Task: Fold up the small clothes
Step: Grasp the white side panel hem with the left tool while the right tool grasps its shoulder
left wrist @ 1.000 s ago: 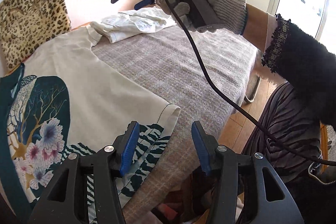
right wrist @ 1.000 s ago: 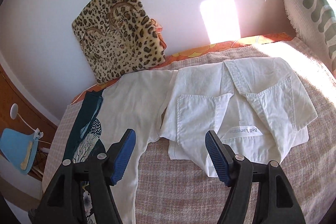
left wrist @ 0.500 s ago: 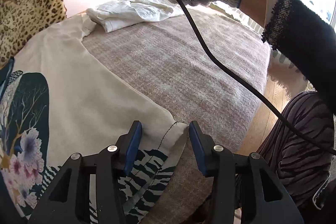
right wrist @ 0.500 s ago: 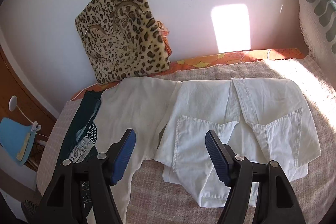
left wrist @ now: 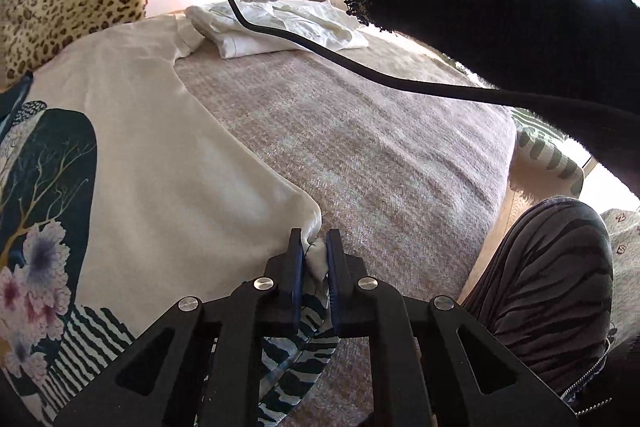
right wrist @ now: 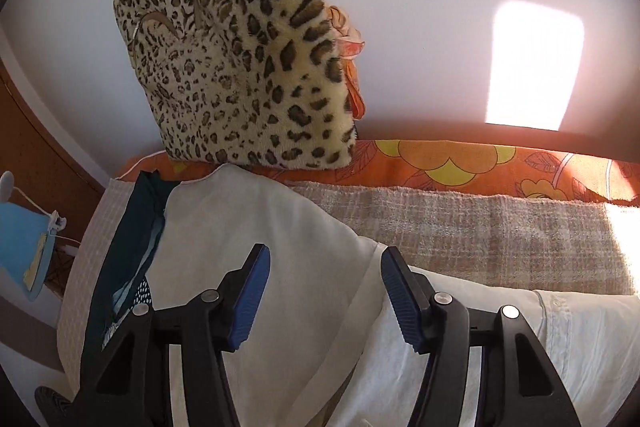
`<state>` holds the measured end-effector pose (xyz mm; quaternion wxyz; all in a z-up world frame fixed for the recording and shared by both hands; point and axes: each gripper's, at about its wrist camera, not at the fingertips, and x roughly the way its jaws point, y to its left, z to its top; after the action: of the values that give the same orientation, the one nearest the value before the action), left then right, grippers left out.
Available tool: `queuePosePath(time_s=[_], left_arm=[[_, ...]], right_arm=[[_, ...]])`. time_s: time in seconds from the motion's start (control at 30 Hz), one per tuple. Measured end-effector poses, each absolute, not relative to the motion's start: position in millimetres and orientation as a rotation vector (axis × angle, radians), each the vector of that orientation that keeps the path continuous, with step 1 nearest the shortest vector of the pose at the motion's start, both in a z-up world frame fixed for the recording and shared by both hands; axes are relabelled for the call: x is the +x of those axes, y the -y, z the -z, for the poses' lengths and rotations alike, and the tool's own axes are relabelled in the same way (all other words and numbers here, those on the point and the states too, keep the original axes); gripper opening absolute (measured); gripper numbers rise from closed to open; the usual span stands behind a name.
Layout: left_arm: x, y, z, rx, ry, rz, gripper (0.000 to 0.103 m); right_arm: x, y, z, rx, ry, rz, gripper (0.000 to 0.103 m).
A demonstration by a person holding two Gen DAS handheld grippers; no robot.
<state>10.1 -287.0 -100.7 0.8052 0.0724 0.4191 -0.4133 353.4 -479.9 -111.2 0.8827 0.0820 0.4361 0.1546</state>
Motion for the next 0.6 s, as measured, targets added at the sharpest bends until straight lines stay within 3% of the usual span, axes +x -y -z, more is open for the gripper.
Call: queuePosePath(time_s=[0.53,0.57,0.6], left_arm=[[18,282,102,0.048,-0.915,0.906,0.007],[19,281,102,0.041,-0.916,0.907,0.007],[20,279,102,0.034,-0.916,0.907,0.007]], right_arm=[[414,447,168,-0.133,-1.143,-0.266,0.063],[413,446,168,-0.146,-1.146,-0.267,0.060],[412,444,167,-0.158,-1.145,-0.263,0.045]])
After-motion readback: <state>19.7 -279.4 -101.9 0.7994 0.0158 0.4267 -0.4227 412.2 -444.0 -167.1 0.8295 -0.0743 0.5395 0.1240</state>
